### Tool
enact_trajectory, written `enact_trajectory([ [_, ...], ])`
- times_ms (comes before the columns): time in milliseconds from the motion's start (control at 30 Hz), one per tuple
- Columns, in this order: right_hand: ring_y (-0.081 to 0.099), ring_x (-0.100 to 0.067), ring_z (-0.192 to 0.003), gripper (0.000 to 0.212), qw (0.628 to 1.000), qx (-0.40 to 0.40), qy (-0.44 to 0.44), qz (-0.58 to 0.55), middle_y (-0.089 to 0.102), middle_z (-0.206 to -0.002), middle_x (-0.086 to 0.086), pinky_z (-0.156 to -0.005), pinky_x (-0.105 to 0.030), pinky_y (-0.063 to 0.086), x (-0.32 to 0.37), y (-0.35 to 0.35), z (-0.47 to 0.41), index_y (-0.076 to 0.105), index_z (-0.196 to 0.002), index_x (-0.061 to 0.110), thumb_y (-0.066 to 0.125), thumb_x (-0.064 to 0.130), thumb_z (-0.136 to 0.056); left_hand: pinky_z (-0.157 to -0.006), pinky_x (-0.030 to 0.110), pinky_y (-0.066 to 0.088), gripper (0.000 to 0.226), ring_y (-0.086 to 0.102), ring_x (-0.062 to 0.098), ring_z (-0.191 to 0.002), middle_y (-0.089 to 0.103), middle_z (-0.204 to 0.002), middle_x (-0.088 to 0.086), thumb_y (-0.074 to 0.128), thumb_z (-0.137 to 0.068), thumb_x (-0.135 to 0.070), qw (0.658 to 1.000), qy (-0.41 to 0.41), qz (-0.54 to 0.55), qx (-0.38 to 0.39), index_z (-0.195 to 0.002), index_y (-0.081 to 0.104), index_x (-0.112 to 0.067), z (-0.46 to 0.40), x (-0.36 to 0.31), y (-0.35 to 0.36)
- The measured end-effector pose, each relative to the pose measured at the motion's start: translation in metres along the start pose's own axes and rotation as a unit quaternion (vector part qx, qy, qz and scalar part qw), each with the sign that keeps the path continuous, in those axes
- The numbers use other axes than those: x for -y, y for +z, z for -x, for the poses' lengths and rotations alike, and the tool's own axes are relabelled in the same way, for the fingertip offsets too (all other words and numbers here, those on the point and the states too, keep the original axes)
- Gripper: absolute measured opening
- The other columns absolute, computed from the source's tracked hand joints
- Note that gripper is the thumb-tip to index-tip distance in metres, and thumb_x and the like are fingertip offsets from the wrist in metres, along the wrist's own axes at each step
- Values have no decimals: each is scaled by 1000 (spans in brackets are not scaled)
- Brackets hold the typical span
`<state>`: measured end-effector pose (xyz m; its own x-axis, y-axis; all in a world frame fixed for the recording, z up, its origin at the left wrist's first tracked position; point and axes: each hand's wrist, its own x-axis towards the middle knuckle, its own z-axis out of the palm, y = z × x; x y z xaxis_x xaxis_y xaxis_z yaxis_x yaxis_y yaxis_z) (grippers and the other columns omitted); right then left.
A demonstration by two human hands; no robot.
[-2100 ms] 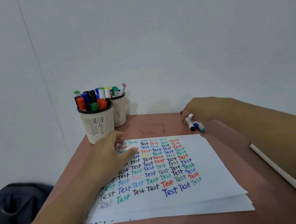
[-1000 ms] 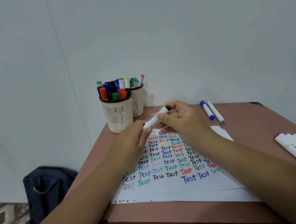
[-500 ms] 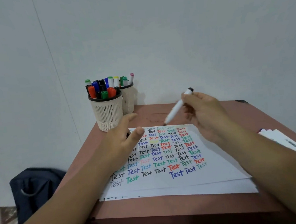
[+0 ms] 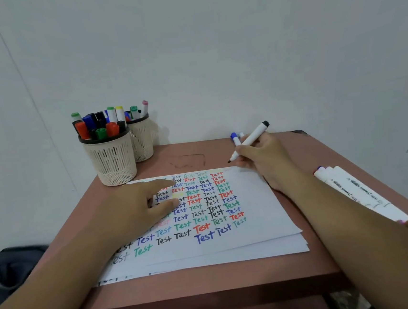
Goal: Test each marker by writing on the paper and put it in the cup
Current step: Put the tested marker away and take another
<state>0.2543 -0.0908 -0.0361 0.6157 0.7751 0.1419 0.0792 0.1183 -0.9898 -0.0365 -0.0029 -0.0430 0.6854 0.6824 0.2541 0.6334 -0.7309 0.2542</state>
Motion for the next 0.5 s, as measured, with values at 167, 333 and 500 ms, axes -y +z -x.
enact_trajectory([
  [167, 68, -20, -66, 12, 998, 34, 11, 54, 74, -88, -17, -71, -36, 62, -5, 1, -1, 62, -100, -5, 69, 0, -91, -53, 22, 36, 61, 54, 3, -60, 56, -66, -7, 38, -81, -83, 1000, -1, -2, 13, -136, 48, -59, -2, 1, 1],
  [333, 70, -23, -68, 13, 996, 37, 2, 82, 71, -99, -28, -74, -38, 64, -5, 4, 0, 60, -102, 4, 70, 2, -93, -54, 23, 39, 60, 54, 3, -60, 57, -65, -8, 38, -78, -84, 1000, 2, 8, 8, -127, 58, -56, -3, 3, 1],
  [500, 68, -21, -67, 20, 995, 40, 6, 93, 71, -98, -28, -75, -37, 63, -3, 5, 3, 59, -111, -2, 69, 0, -93, -53, 23, 36, 54, 54, 2, -60, 58, -65, -8, 41, -81, -82, 1000, 3, 4, 5, -124, 60, -56, -3, 4, 3],
])
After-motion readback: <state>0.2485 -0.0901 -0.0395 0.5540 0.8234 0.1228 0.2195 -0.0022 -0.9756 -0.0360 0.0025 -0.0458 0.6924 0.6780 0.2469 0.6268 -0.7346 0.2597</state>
